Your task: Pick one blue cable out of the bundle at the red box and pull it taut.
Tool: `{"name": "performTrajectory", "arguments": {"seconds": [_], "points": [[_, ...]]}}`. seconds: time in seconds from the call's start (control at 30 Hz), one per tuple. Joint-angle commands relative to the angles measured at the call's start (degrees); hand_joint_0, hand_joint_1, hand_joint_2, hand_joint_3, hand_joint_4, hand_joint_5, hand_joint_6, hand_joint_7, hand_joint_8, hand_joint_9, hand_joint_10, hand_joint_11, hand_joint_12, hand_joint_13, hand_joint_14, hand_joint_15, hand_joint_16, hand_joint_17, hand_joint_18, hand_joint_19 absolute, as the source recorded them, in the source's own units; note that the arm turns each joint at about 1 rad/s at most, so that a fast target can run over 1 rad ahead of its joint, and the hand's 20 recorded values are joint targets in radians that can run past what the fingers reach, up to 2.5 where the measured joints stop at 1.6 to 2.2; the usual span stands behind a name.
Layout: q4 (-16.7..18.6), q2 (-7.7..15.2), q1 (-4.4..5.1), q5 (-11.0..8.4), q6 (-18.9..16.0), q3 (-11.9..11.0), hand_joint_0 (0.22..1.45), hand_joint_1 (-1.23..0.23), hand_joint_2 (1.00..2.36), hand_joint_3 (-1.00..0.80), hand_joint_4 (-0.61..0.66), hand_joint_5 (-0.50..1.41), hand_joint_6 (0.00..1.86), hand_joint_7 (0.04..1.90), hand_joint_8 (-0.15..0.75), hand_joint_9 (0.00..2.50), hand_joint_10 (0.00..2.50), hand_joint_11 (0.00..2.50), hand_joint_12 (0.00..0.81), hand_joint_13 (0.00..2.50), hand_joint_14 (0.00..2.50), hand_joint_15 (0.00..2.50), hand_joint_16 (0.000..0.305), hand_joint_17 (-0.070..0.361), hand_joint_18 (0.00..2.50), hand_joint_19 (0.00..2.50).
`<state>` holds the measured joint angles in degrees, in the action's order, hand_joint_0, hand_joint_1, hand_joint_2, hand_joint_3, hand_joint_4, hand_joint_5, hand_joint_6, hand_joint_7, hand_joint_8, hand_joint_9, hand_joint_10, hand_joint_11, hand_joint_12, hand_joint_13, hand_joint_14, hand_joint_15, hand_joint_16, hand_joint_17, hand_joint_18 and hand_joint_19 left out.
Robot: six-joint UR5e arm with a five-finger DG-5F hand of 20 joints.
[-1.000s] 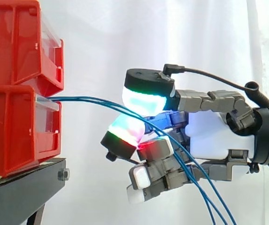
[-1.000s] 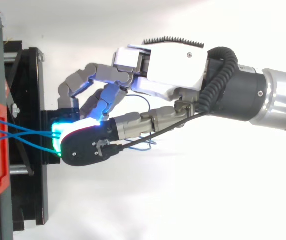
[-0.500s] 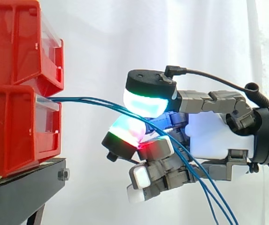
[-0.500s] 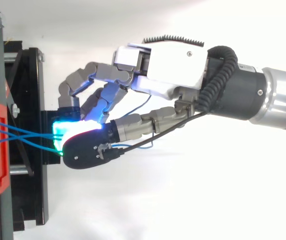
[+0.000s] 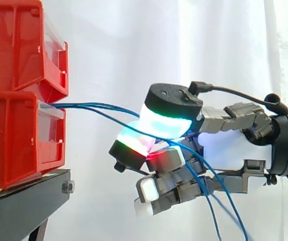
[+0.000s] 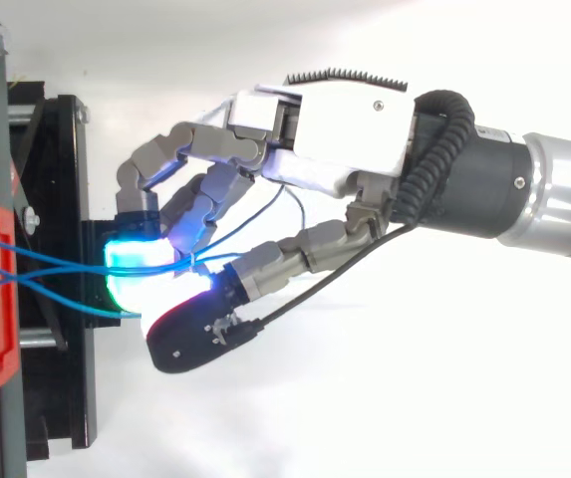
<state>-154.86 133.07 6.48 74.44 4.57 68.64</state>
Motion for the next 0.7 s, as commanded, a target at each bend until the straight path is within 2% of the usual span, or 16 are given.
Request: {"name": "performTrajectory", "arguments": {"seconds": [0.0,0.07,0.13,0.17,0.2,0.27,0.33,0.37,0.43,0.67], "points": [[0.0,0.0,-0.06,0.0,0.0,0.0,0.8,-1.01,1.01,-0.42,0.13,-0.17,0.9,1.09,0.327,1.02,0.01,1.26,0.363,0.77,0.02,0.55,0.051,0.114,0.64,0.35],[0.0,0.0,0.03,0.0,0.0,0.0,0.79,-1.03,1.0,-0.49,0.14,-0.17,0.9,1.06,0.327,1.02,0.01,1.25,0.362,0.77,0.02,0.54,0.051,0.115,0.64,0.34],[0.0,0.0,-0.06,0.0,0.0,0.0,0.67,-1.0,1.0,-0.5,0.15,-0.17,0.9,1.06,0.332,1.02,0.01,1.24,0.362,0.76,0.02,0.55,0.05,0.113,0.63,0.38],[0.0,0.0,-0.06,0.0,0.0,0.0,0.66,-0.99,1.0,-0.5,0.15,-0.17,0.89,1.06,0.328,1.02,0.01,1.24,0.363,0.76,0.02,0.55,0.05,0.113,0.63,0.38],[0.0,0.0,-0.06,0.0,0.0,0.0,0.57,-0.94,1.0,-0.5,0.16,-0.17,0.89,1.04,0.341,1.02,0.01,1.24,0.373,0.76,0.02,0.56,0.052,0.116,0.62,0.41],[0.0,0.0,-0.06,0.0,0.0,-0.09,0.52,-0.87,1.0,-0.5,0.16,-0.17,0.89,1.03,0.357,1.04,0.01,1.23,0.385,0.78,0.02,0.57,0.054,0.121,0.64,0.42],[0.0,0.0,-0.06,0.0,0.0,-0.09,0.51,-0.73,1.0,-0.5,0.16,-0.16,0.88,1.03,0.367,1.06,0.01,1.23,0.394,0.79,0.02,0.56,0.055,0.123,0.64,0.43],[0.0,0.0,-0.06,-0.09,0.0,-0.09,0.51,-0.73,1.0,-0.5,0.16,-0.16,0.88,1.02,0.366,1.06,0.01,1.22,0.393,0.79,0.02,0.56,0.054,0.123,0.64,0.44],[0.0,0.0,0.03,-0.09,0.0,-0.09,0.54,-0.63,1.0,-0.5,0.15,-0.16,0.87,1.04,0.351,1.06,0.01,1.22,0.387,0.78,0.02,0.57,0.052,0.118,0.63,0.47],[0.0,0.0,-0.06,-0.18,0.0,-0.09,0.59,-0.6,1.01,-0.32,0.14,-0.15,0.88,1.1,0.344,1.08,0.01,1.26,0.379,0.78,0.02,0.58,0.05,0.113,0.63,0.5]]}}
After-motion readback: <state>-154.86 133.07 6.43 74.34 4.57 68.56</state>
